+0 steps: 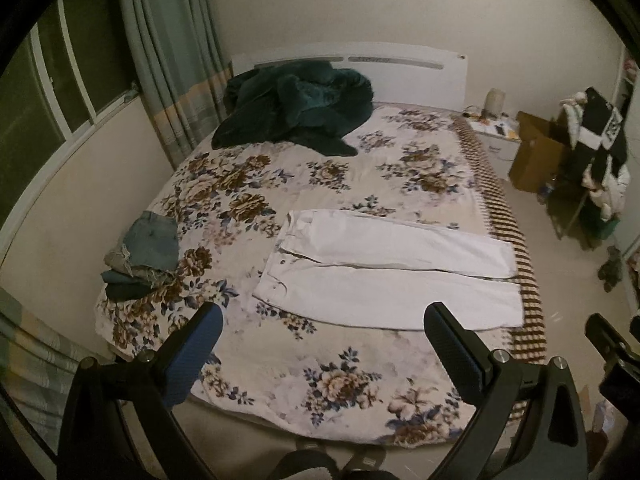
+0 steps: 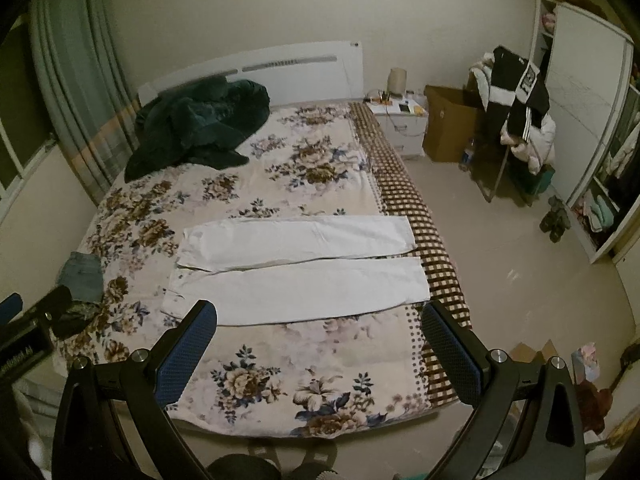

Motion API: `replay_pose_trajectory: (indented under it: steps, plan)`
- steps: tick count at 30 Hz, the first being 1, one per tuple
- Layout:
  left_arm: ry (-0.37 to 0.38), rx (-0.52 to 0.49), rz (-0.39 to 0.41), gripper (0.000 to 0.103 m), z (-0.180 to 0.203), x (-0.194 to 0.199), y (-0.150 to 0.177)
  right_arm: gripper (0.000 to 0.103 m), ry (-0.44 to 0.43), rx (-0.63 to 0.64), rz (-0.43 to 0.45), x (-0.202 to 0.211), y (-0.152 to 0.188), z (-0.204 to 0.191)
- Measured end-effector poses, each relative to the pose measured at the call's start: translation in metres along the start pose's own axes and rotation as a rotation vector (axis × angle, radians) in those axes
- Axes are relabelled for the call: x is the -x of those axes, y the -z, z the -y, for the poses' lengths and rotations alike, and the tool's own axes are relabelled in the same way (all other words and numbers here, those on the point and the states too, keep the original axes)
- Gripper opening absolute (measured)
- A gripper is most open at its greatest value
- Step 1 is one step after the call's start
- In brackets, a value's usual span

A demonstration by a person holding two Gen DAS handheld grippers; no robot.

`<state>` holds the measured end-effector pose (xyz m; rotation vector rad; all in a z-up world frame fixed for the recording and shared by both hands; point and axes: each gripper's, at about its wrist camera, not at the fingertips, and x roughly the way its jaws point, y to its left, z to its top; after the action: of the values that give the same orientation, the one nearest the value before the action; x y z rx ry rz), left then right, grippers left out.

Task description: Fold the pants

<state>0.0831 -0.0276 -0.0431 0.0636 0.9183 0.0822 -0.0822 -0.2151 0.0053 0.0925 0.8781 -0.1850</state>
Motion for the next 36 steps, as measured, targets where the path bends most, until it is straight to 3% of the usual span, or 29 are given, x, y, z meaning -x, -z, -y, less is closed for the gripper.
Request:
replay_pose_trajectory:
  steps: [4,11,17,21,30,34,36]
  plan:
    - [-0.028,-0.023,-0.058,0.103,0.006,-0.054,-0.012,0.103,0.035,-0.025,-0.055,-0.077,-0.023,-0.007]
    - [-0.033,-0.059,-0.195,0.103,0.011,-0.186,-0.06,0.103,0.091,-0.112,-0.155,-0.206,-0.07,-0.012]
    - [-0.044,0.033,-0.35,0.103,0.0,-0.325,-0.104,0.103,0.126,-0.263,-0.314,-0.357,-0.107,-0.001]
    - [-0.07,0.078,-0.483,0.103,0.007,-0.43,-0.121,0.103,0.121,-0.363,-0.404,-0.474,-0.125,0.025]
    - [-0.093,0.198,-0.685,0.103,0.03,-0.646,-0.158,0.103,0.118,-0.638,-0.624,-0.74,-0.134,0.109]
    - [-0.132,0.244,-0.725,0.103,0.039,-0.722,-0.173,0.103,0.108,-0.715,-0.691,-0.838,-0.138,0.138]
    - [-0.154,0.281,-0.785,0.103,0.039,-0.759,-0.17,0.103,0.121,-0.747,-0.708,-0.874,-0.136,0.147]
